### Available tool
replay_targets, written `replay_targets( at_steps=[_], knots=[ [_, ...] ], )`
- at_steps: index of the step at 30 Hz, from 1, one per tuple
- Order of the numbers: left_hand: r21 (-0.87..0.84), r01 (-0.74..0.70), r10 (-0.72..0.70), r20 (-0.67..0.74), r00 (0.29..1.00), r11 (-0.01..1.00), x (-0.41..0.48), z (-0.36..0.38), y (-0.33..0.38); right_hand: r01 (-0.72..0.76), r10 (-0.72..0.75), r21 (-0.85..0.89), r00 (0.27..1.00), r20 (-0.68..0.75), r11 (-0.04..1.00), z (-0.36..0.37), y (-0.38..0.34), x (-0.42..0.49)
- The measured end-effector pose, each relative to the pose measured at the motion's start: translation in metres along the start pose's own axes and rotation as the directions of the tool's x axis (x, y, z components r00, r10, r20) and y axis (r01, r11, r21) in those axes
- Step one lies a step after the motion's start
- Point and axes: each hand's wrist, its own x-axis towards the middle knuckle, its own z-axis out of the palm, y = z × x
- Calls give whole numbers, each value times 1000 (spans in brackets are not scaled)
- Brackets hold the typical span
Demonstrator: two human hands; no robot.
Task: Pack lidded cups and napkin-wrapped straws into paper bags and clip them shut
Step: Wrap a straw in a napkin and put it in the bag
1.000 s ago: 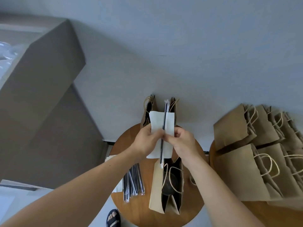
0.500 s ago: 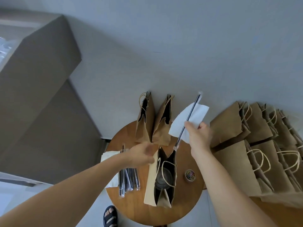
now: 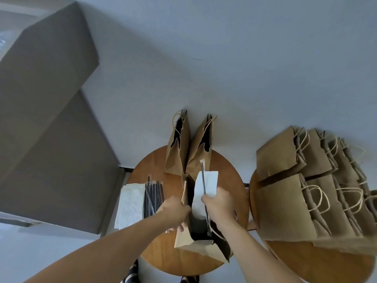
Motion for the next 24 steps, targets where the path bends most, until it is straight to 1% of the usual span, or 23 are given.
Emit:
replay_targets(
  at_steps=[3,6,10,12,14,18,21,24],
  knots=[
    [-76,-3,5,26,1000,997,3,3,-5,4,29,-208,987,156,978,2,19,-11],
    [-117,-20,25,41,999,993,4,8,-10,-2,75,-290,968,241,957,22,33,-15],
    [-112,-46,49,20,999,993,2,7,-18,-103,187,-301,946,265,948,48,40,0],
    [-97,-58,62,37,997,994,-2,5,-23,-165,243,-300,938,246,939,57,43,11],
    [-95,-47,54,68,996,994,-5,5,-28,-198,268,-300,939,216,933,63,45,20],
    [-91,-25,31,75,997,996,-7,2,-36,-119,226,-411,949,221,904,75,54,28],
    [-62,-39,44,79,996,997,-9,0,-38,-37,153,-501,969,193,864,80,61,24],
    [-29,-72,73,52,996,997,-9,0,-37,22,81,-530,982,170,848,79,57,19]
  ],
)
